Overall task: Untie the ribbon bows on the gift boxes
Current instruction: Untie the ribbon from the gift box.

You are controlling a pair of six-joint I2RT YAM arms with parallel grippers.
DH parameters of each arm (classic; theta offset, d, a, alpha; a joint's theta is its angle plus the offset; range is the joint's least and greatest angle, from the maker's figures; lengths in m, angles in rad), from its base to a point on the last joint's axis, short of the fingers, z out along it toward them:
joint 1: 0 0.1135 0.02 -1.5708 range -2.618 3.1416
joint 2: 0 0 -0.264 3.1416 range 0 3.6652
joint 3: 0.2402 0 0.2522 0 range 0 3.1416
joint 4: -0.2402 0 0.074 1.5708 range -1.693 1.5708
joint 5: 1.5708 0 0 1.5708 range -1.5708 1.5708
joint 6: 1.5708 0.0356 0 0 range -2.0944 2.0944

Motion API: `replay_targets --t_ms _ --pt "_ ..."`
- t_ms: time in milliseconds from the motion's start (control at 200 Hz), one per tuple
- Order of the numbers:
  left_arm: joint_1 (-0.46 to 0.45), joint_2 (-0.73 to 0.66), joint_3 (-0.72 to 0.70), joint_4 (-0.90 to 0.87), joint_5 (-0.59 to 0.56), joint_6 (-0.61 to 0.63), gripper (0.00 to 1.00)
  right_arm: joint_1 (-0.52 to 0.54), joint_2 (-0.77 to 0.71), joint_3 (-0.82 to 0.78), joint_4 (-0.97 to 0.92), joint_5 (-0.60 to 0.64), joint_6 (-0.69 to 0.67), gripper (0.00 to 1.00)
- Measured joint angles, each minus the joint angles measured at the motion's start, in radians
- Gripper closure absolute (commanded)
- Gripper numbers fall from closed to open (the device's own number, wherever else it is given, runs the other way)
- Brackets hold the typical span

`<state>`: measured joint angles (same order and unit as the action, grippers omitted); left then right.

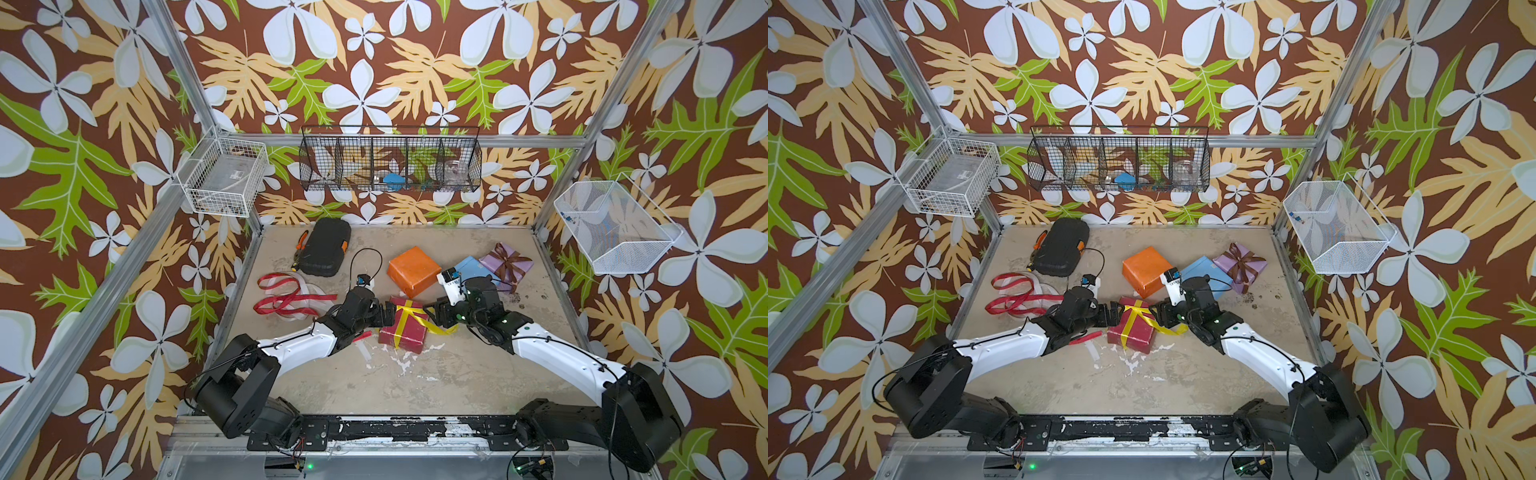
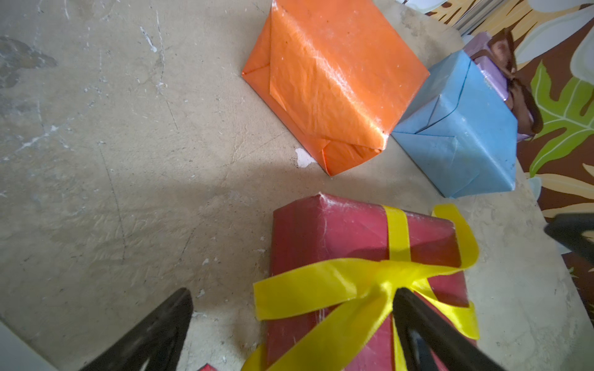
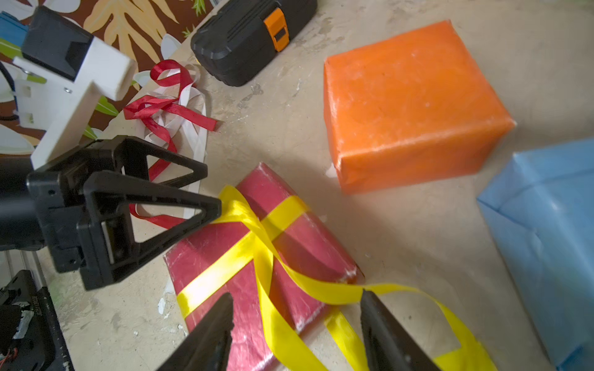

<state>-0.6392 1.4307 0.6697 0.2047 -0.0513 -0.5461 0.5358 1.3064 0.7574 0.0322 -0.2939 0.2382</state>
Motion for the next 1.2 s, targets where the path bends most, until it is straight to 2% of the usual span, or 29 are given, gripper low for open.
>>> replay_targets --t_ms 110,160,260,445,485,540,575,641,706,831,876,1041,1071,1101,1201 --pt "0.0 -0.035 -0.022 0.006 0.004 0.0 0.0 0.04 0.071 0.056 -0.011 0.017 -0.052 0.36" --pt "0.0 -0.046 -0.026 0.006 0.0 0.0 0.0 0.045 0.102 0.074 -0.022 0.034 -0.073 0.4" --pt "0.007 -0.071 -0.043 0.01 -0.022 0.001 0.0 0.045 0.16 0.107 -0.045 0.056 -0.113 0.4" --pt "0.109 -0.083 -0.09 0.024 0.03 0.0 0.0 0.053 0.235 0.135 -0.056 0.062 -0.158 0.41" --pt "0.129 -0.083 -0.095 0.024 0.045 0.0 0.0 0.053 0.256 0.147 -0.058 0.064 -0.166 0.49" --pt "0.139 -0.084 -0.096 0.026 0.066 0.002 0.0 0.053 0.283 0.158 -0.058 0.066 -0.174 0.71" --pt "0.139 -0.087 -0.096 0.029 0.084 0.007 0.0 0.054 0.298 0.163 -0.058 0.079 -0.189 0.82" --pt "0.139 -0.09 -0.094 0.028 0.104 0.024 0.0 0.053 0.309 0.171 -0.053 0.086 -0.186 0.87" --pt "0.14 -0.094 -0.091 0.021 0.108 0.034 0.01 0.058 0.29 0.164 -0.056 0.091 -0.185 0.94" --pt "0.139 -0.116 -0.091 0.015 0.122 0.053 0.05 0.066 0.2 0.125 -0.087 0.092 -0.16 0.96" --pt "0.133 -0.122 -0.091 0.016 0.124 0.055 0.07 0.066 0.163 0.113 -0.088 0.089 -0.154 1.0" --pt "0.083 -0.114 -0.074 0.021 0.124 0.082 0.07 0.065 0.06 0.064 -0.09 0.093 -0.113 1.0" --pt "0.075 -0.108 -0.068 0.026 0.124 0.085 0.06 0.065 0.046 0.053 -0.09 0.092 -0.108 1.0" --pt "0.066 -0.101 -0.061 0.029 0.125 0.09 0.0 0.065 0.032 0.042 -0.09 0.09 -0.102 1.0" --pt "0.034 -0.071 -0.032 0.033 0.114 0.11 0.0 0.065 -0.04 -0.013 -0.101 0.076 -0.056 1.0"
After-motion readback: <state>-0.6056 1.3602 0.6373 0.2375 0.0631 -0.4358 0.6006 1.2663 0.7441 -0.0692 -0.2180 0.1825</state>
